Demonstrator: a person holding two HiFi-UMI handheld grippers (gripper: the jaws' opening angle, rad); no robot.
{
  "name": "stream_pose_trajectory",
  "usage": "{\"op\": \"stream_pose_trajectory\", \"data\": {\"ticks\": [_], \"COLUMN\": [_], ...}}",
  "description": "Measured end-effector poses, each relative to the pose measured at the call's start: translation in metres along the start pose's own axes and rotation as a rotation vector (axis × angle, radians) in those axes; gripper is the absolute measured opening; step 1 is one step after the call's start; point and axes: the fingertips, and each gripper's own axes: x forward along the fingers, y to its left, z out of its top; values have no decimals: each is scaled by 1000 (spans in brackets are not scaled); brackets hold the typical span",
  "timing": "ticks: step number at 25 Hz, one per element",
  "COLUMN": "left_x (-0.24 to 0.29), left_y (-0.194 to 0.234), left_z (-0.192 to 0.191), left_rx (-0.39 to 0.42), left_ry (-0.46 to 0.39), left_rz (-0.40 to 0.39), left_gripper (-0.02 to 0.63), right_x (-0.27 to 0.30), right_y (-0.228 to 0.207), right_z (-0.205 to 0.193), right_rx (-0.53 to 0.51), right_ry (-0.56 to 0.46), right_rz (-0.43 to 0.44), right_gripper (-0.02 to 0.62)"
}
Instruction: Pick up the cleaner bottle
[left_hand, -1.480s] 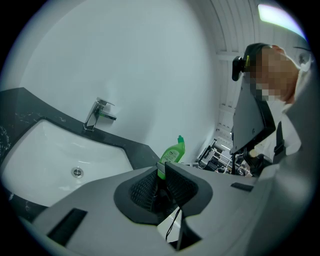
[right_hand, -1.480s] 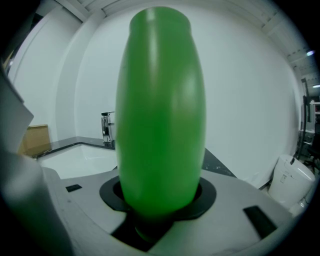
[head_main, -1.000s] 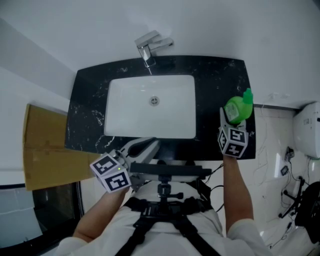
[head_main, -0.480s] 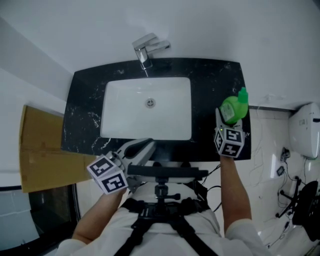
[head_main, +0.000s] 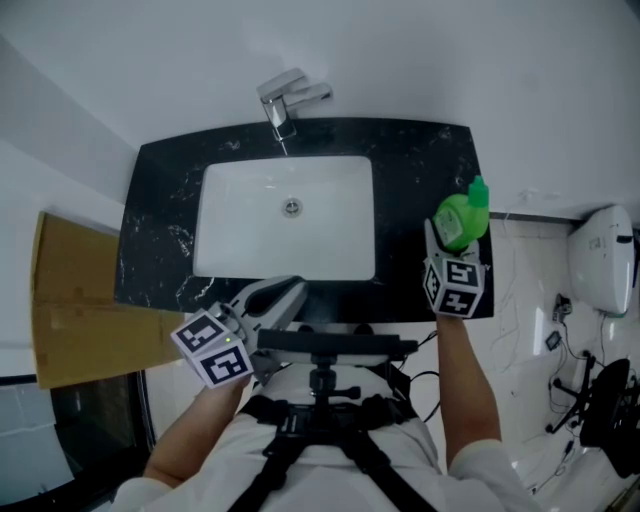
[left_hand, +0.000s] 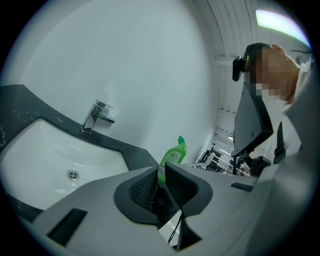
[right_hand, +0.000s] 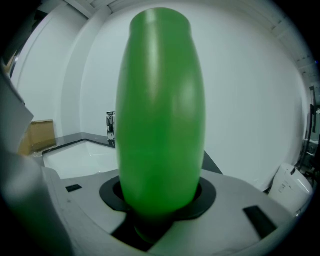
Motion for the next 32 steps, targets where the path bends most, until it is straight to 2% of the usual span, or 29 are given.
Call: {"op": "stream_pose_trajectory", "data": {"ticks": [19,32], "left_x": [0,-1], "left_y": [0,0], "left_z": [4,6], "left_rx": [1,2], "left_ry": [-13,-25], "left_rz": [-23,-35], "left_gripper": [44,44], "right_x": [-15,-45], "right_y": [6,17], "right_z": [20,47], "right_rx": [-34,-45], "right_ry": [-3,-62], "right_rz": [9,45], "right_gripper": [176,175]}}
